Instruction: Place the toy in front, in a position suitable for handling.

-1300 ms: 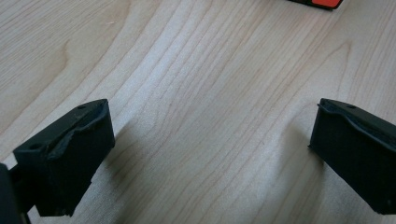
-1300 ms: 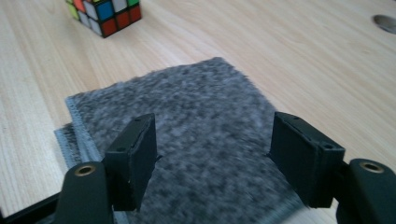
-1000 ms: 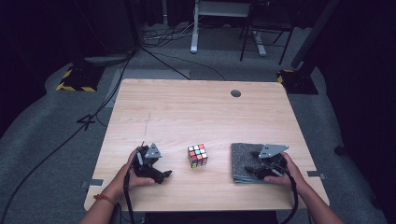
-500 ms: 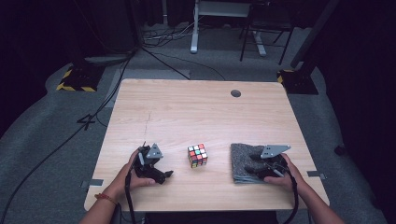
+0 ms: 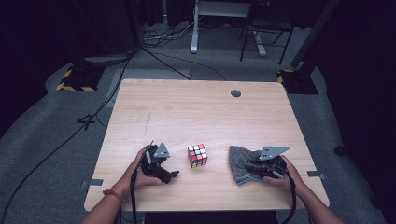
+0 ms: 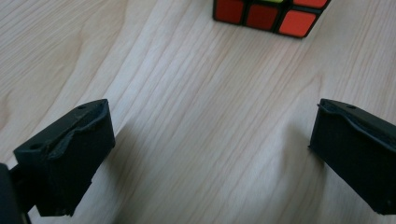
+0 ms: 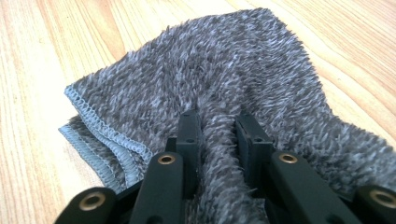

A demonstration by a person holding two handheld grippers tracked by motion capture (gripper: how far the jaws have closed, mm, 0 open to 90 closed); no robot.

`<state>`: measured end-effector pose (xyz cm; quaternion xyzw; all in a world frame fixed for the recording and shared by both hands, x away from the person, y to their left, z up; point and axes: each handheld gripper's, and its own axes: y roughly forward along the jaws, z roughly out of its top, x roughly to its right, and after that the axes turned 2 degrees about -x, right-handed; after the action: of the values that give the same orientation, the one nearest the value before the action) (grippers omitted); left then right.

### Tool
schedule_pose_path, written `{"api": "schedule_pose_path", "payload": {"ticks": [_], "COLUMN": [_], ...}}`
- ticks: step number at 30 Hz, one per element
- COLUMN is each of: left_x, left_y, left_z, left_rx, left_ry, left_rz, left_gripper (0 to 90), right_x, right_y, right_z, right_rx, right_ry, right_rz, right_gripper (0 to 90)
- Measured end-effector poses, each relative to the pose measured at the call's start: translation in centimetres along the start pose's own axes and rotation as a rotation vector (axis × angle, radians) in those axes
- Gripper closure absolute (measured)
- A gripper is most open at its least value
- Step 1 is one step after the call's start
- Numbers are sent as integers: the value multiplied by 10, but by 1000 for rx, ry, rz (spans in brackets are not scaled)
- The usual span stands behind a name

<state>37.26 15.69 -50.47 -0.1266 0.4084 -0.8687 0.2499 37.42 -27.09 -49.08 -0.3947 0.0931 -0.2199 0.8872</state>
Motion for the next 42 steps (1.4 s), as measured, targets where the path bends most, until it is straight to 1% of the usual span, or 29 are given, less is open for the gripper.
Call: {"api": "schedule_pose_path", "payload": {"ticks": [1,2,4,5,6,9,10,11,12,14,15,16,17,18,19,20,22,23,24,25,26,28,30,31,34,36,38,39,42], "left_x": [0,1,2,2,4,5,6,6,9,10,10,11,12,12,12,12,12,13,13,13,14,16,16,16,15,14,14,14,14], "left_y": [0,5,9,9,14,19,23,23,28,31,31,33,35,36,37,38,38,39,39,40,41,42,42,42,40,39,39,39,40], "left_z": [0,6,11,11,17,23,28,28,34,39,39,42,47,50,53,55,59,61,63,65,67,69,69,69,68,68,68,68,68], "left_rx": [0,1,0,0,1,2,2,2,11,13,13,24,36,38,39,50,71,78,80,79,81,73,68,67,88,94,92,91,92], "left_ry": [0,12,14,14,21,33,45,45,56,62,62,61,64,68,67,72,84,83,91,101,108,114,126,126,122,117,115,118,126], "left_rz": [0,-12,-17,-17,-25,-35,-46,-46,-50,-61,-61,-63,-69,-78,-90,-100,-106,-110,-117,-124,-132,-131,-141,-137,-134,-142,-135,-139,-134], "left_gripper": [3,5,2,2,2,2,5,10,17,35,55,55,109,196,183,147,170,152,164,157,160,163,166,177,197,216,240,255,285], "right_x": [0,0,0,0,0,1,1,1,0,0,0,0,0,0,0,-1,-1,-1,0,0,0,0,0,0,0,0,1,1,1], "right_y": [0,0,0,0,0,0,0,0,0,0,0,0,0,0,0,0,0,0,0,0,0,0,0,0,0,0,0,0,-1], "right_z": [0,0,0,0,-1,-1,-2,-2,-1,-2,-2,-2,-2,-2,-2,-2,-3,-3,-3,-3,-3,-3,-3,-3,-3,-3,-4,-4,-5], "right_rx": [0,0,1,1,7,13,15,15,13,13,13,14,15,17,16,18,19,20,21,21,21,21,21,21,24,27,32,36,40], "right_ry": [0,-6,-6,-6,-8,-8,-9,-9,-14,-16,-16,-16,-15,-14,-14,-13,-15,-16,-15,-15,-15,-15,-12,-12,-12,-10,-6,-1,0], "right_rz": [0,-5,-8,-8,-5,-4,-5,-5,-10,-11,-11,-10,-10,-10,-11,-13,-14,-13,-11,-10,-9,-10,-10,-9,-8,-8,-4,-3,-2], "right_gripper": [742,748,749,749,749,749,750,750,750,749,749,749,749,748,748,748,748,748,748,748,748,748,749,749,751,753,756,758,765]}}
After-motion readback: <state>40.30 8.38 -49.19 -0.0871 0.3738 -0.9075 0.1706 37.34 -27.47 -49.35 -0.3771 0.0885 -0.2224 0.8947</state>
